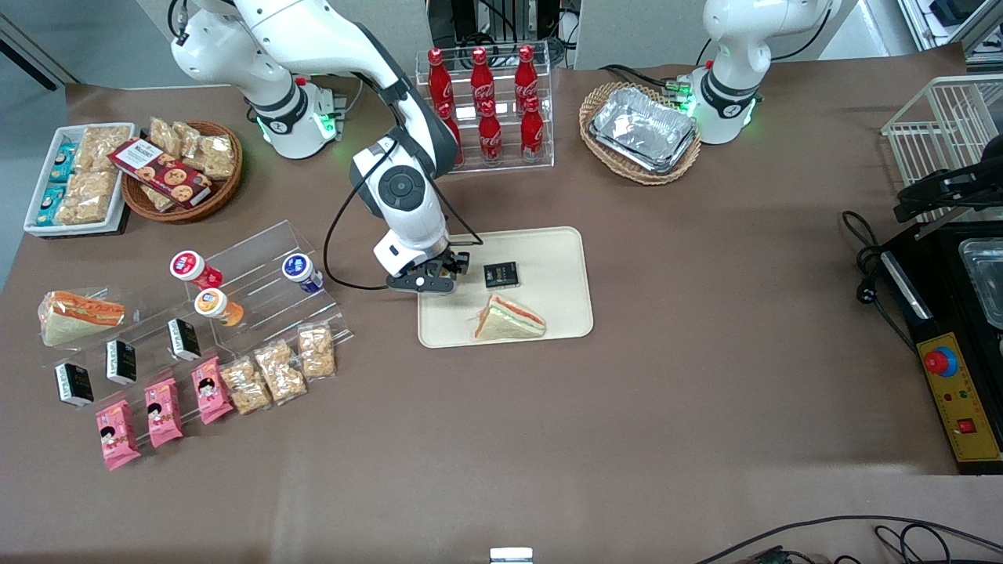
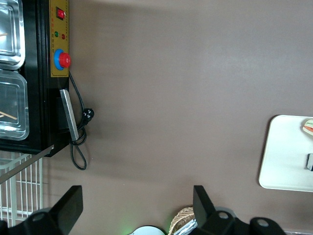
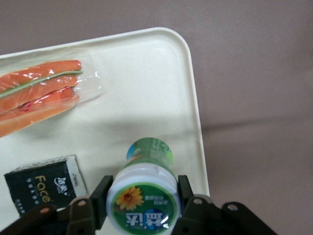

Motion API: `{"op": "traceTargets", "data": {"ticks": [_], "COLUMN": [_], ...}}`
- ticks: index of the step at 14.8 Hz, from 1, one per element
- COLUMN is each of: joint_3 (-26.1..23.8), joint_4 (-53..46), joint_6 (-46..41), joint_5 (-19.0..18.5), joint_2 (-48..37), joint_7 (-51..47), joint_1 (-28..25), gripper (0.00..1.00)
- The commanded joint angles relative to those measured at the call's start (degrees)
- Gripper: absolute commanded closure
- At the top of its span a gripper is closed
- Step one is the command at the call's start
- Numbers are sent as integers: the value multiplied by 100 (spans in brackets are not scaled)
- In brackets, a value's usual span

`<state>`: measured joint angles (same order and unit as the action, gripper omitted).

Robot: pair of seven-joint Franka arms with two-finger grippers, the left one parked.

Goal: Place green gum on tray
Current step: 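Lower the green gum bottle onto the tray and open the right gripper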

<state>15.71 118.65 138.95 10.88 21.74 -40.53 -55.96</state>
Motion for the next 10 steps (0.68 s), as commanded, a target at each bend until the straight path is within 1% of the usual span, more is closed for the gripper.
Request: {"op": "traceTargets", "data": {"ticks": [1,4,5,6,8,10], "joint_3": [63,72,72,63,72,81], "joint_4": [-61,-61,-61,-61,-157,-193], "joint_6": [237,317,378,413,440,484], "joint_5": [151,151,151,151,151,143], "joint_2": [164,225,234,260,287,296], "joint_7": [-33,-69,-69,-156,-376,-359], "joint_1": [-125,-160,-160,-160,-152,-134], "gripper": [64,61,55,25,0,0]}}
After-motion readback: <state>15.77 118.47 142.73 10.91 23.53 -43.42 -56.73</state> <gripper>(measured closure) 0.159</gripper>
